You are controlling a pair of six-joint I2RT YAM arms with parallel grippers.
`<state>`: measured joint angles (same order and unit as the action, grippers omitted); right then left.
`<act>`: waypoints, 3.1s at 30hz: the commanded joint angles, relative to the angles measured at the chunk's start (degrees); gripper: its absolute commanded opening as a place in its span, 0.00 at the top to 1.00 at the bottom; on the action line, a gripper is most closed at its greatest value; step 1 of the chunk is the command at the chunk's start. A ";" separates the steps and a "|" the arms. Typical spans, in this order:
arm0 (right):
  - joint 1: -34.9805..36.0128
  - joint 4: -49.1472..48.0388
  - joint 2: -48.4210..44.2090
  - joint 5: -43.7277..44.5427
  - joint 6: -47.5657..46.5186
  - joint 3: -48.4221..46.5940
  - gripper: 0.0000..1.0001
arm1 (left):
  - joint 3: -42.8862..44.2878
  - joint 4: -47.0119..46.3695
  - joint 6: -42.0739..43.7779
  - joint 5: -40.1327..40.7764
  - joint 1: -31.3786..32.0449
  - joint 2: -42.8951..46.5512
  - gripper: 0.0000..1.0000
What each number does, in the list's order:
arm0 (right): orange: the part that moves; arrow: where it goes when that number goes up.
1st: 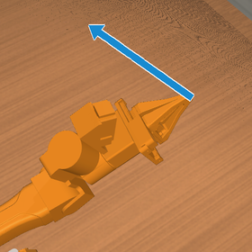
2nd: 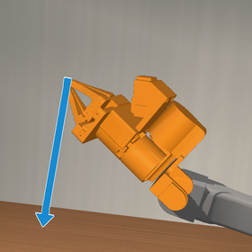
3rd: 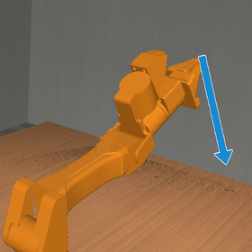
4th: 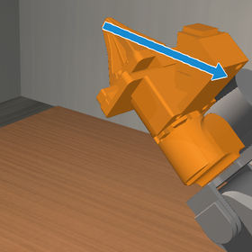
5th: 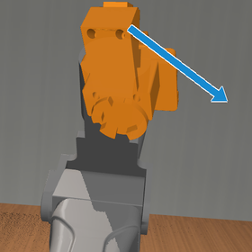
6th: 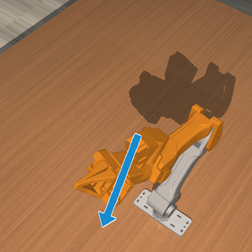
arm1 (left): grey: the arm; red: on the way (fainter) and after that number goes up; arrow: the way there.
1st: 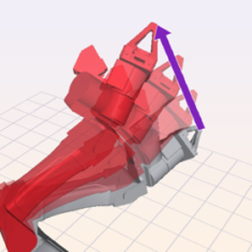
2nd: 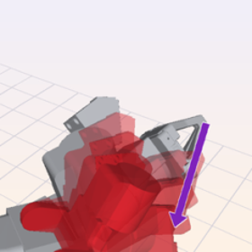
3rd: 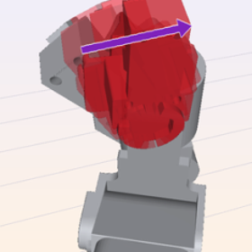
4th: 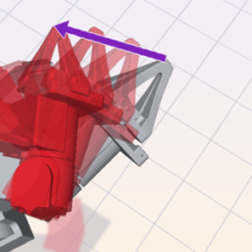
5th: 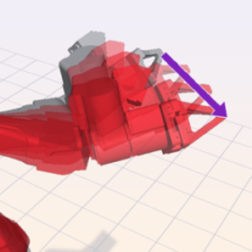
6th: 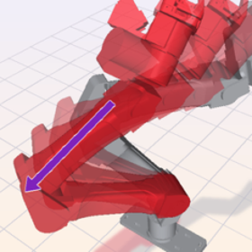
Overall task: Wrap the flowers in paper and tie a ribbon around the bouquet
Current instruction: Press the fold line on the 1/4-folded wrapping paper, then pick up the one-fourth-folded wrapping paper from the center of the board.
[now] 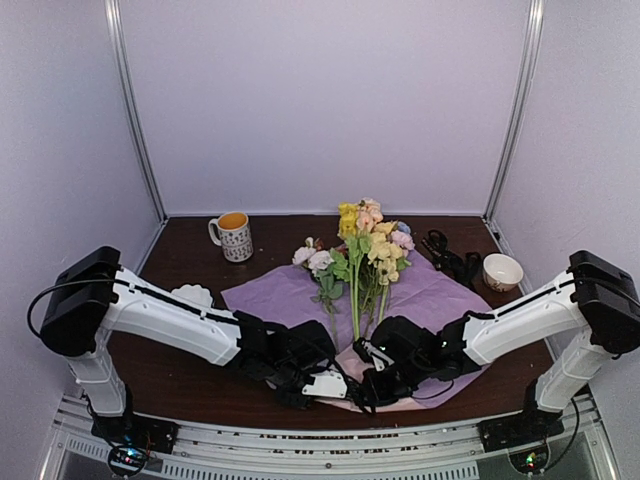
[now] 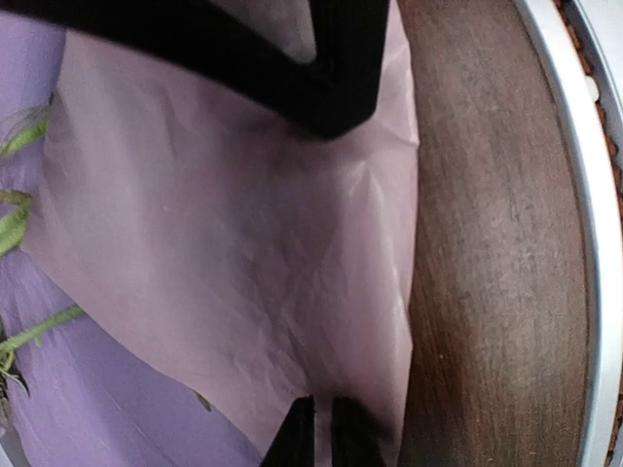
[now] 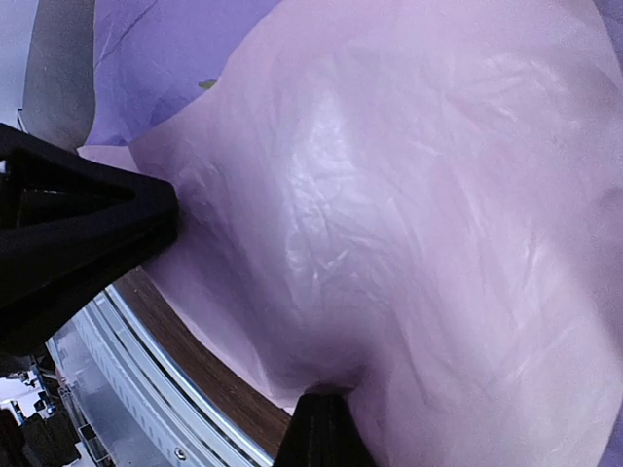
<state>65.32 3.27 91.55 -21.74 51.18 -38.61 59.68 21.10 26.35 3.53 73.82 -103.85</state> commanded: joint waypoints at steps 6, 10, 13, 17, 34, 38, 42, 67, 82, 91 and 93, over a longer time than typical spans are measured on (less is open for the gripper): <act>0.69 7.99 -2.05 4.73 0.25 2.56 1.00 | -3.41 3.16 -11.73 -3.57 -0.26 -1.68 0.93; 1.37 11.66 -2.07 5.12 -2.11 1.13 1.00 | -4.73 4.55 -17.42 -2.75 -0.23 1.66 0.95; 2.24 12.80 -1.44 4.75 -3.30 -0.51 1.00 | -5.23 3.52 -22.14 0.06 -0.25 6.72 0.93; 2.86 13.74 -1.05 5.01 -3.73 -1.88 1.00 | -5.21 1.21 -30.55 4.80 -0.49 13.32 0.88; 5.33 18.81 3.23 6.72 -6.44 -9.57 1.00 | -20.99 -0.03 -72.06 -5.64 -14.61 30.72 0.56; 5.79 20.74 3.84 6.81 -6.14 -11.22 1.00 | -32.75 -14.10 -83.74 -13.77 -14.67 34.97 0.46; 6.46 21.48 3.75 6.66 -5.66 -11.39 1.00 | -37.39 -20.75 -89.83 -14.13 -14.52 37.96 0.44; 4.59 18.12 -0.33 3.82 -3.85 -11.93 1.00 | -37.46 -32.00 -101.16 4.91 -1.26 36.16 0.40; -1.09 14.05 4.11 3.39 -1.10 -13.85 1.00 | -35.01 -36.86 -101.74 3.11 1.24 30.46 0.38; -1.50 11.74 6.90 4.82 1.64 -15.87 1.00 | -38.62 -47.05 -109.46 2.32 4.14 23.34 0.34; -1.46 12.24 7.17 5.26 1.57 -16.50 1.00 | -37.41 -46.71 -109.49 2.44 4.90 21.86 0.33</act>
<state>64.16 17.08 97.54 -18.26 51.57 -52.56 22.00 -20.23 -80.18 5.96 77.17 -79.70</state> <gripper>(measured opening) 0.007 0.658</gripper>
